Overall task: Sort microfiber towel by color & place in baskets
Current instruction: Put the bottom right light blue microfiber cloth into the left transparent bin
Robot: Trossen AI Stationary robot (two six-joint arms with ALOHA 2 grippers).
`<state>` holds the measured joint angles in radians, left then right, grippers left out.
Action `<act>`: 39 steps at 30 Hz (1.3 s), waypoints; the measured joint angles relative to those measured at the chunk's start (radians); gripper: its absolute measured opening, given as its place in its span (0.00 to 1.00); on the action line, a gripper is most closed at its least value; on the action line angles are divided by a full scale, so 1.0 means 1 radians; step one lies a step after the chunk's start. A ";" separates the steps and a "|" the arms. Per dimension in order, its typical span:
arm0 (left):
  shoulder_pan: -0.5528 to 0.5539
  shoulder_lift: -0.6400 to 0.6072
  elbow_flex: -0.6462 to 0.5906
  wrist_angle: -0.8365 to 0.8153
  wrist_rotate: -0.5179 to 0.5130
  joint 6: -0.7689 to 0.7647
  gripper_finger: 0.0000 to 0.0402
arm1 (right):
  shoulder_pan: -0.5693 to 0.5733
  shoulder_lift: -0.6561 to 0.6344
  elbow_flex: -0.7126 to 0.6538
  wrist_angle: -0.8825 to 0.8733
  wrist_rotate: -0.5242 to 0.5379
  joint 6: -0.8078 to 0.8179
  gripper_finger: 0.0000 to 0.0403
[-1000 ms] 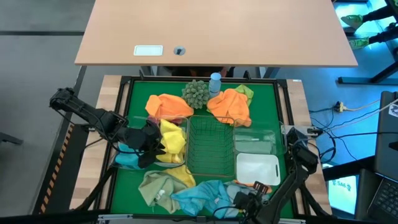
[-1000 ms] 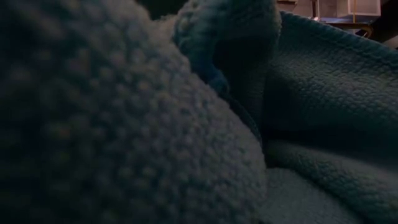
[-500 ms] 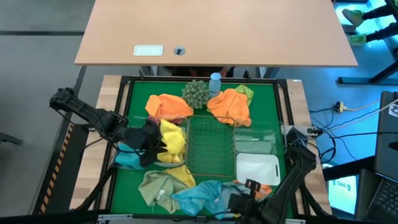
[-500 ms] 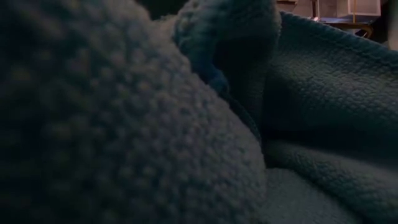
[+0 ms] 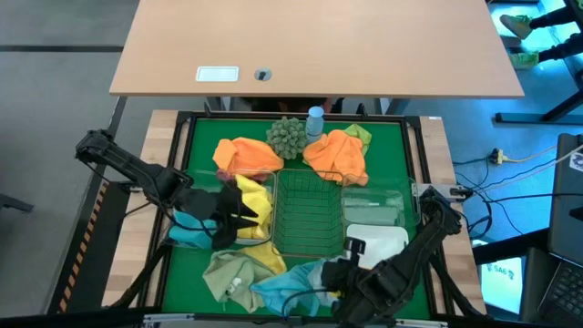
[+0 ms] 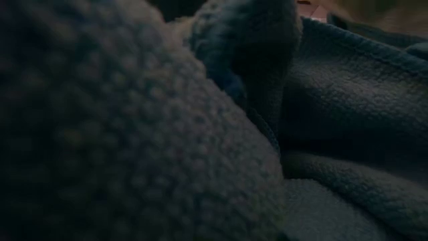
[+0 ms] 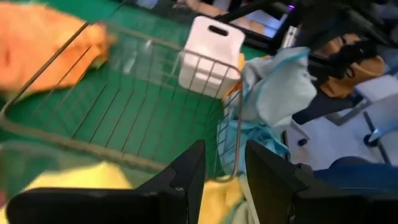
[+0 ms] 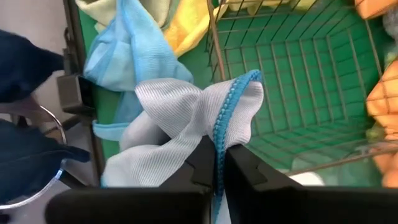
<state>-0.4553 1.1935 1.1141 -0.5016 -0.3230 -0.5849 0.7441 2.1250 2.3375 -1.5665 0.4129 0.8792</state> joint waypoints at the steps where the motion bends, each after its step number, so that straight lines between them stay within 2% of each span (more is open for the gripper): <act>1: 0.000 0.015 0.000 0.032 0.003 0.026 0.27 | -0.008 0.000 0.000 0.000 -0.002 -0.022 0.04; 6: 0.000 0.098 0.000 0.162 0.021 0.120 0.27 | -0.042 0.000 0.000 0.021 -0.003 -0.127 0.02; 13: 0.000 0.226 0.000 0.295 0.128 0.257 0.27 | -0.053 0.000 0.000 0.087 -0.004 -0.298 0.04; 22: 0.000 0.360 0.000 0.513 0.164 0.369 0.27 | -0.053 0.000 -0.001 0.154 -0.002 -0.447 0.03; 30: 0.000 0.408 0.000 0.655 0.234 0.386 0.27 | -0.053 0.000 -0.001 0.176 0.073 -0.504 0.04; 39: 0.002 0.411 0.000 0.676 0.205 0.386 0.27 | -0.053 0.000 -0.001 0.223 0.091 -0.592 0.04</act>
<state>-0.4538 1.6047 1.1141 0.1748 -0.1177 -0.1989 0.6914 2.1250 2.3367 -1.3439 0.5038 0.2873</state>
